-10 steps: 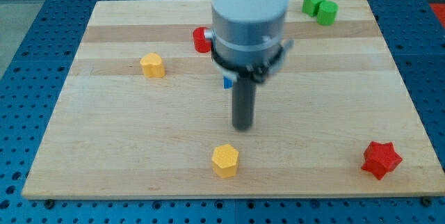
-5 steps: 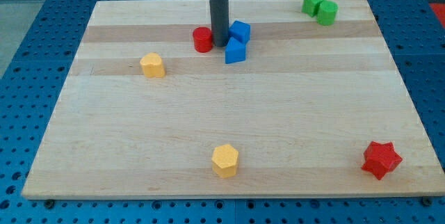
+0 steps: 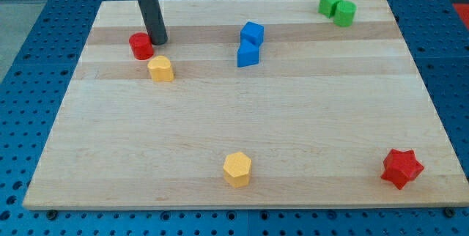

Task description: Move the red circle to the bottom left corner of the board

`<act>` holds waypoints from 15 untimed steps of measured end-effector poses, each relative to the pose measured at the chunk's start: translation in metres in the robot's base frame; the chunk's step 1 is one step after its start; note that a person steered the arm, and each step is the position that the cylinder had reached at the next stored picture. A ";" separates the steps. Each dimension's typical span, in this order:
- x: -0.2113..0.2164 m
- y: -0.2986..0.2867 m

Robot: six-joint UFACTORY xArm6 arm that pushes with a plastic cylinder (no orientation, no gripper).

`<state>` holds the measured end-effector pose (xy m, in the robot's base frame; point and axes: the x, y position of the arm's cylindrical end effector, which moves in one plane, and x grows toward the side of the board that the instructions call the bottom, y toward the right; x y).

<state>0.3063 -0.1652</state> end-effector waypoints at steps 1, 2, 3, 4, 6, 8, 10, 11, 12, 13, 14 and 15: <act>-0.005 -0.017; -0.005 -0.037; -0.005 -0.045; 0.001 -0.045; 0.032 -0.045; 0.080 -0.048; 0.150 -0.058; 0.170 -0.058; 0.163 -0.017; 0.162 0.026; 0.176 0.017; 0.176 0.007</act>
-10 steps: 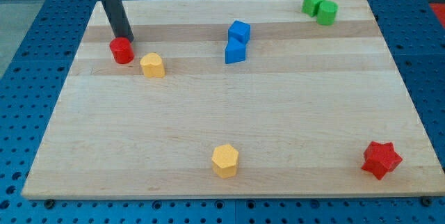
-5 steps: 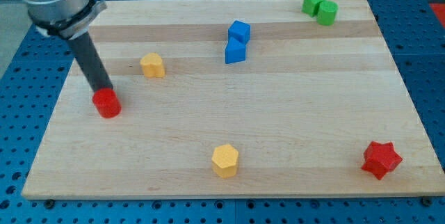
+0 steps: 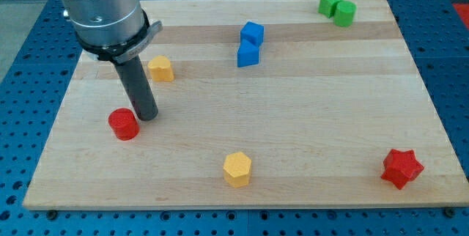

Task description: Move the red circle to the bottom left corner of the board

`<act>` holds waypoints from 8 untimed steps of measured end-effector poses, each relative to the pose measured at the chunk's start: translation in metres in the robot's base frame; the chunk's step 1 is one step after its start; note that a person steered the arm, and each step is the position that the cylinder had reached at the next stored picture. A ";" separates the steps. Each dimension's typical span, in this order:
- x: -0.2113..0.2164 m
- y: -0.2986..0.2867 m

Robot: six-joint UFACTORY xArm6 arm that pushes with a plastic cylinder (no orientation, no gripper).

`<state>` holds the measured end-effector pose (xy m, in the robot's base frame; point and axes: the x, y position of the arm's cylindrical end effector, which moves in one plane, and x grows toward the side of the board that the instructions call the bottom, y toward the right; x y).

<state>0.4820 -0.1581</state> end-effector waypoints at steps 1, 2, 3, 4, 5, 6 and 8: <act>0.006 -0.014; 0.022 -0.030; 0.030 -0.049; 0.035 -0.066; 0.044 -0.078; 0.051 -0.082; 0.058 -0.087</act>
